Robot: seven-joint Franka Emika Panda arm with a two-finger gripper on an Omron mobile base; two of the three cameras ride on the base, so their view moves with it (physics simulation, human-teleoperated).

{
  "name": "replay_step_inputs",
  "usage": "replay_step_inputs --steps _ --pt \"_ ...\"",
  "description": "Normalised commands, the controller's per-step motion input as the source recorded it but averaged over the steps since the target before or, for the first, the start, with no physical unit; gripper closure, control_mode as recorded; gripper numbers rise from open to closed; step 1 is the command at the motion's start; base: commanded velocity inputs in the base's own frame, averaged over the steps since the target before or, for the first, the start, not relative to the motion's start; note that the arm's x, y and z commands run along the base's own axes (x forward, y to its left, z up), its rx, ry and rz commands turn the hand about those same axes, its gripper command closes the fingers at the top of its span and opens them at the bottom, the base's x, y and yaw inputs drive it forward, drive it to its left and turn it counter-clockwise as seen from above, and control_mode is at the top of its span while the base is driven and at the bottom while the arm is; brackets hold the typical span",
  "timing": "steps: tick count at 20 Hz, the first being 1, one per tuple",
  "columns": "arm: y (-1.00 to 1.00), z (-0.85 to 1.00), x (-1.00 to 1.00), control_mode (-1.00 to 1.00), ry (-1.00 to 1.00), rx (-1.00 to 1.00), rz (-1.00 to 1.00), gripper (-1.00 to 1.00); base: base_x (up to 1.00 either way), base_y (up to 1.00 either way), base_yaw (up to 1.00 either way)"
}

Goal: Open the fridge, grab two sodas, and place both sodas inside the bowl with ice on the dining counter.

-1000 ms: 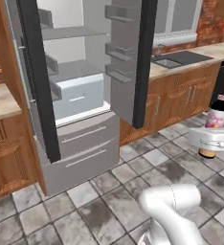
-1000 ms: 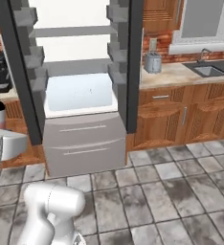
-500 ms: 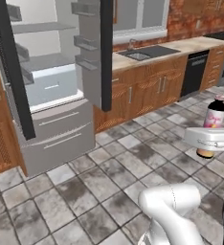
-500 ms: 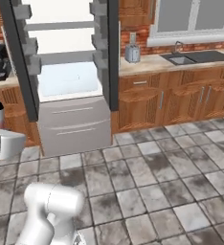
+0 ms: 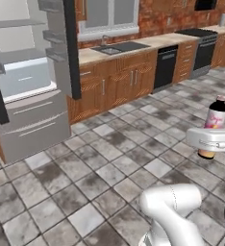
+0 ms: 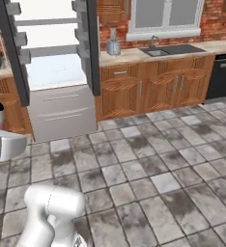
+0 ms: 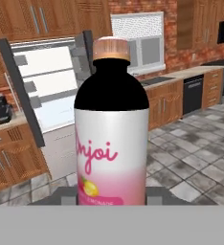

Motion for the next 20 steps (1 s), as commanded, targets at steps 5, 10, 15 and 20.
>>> replay_step_inputs --steps 5,10,15,20 --pt "0.00 0.00 0.00 1.00 0.00 0.00 0.00 1.00 -1.00 -0.52 -0.15" --pt "0.00 0.00 0.00 1.00 0.00 0.00 0.00 1.00 -1.00 -0.77 -0.12" --pt "0.00 0.00 0.00 1.00 0.00 0.00 0.00 1.00 -1.00 -0.77 -0.11" --pt "0.00 0.00 0.00 1.00 0.00 0.00 0.00 1.00 -1.00 -0.67 -0.10"
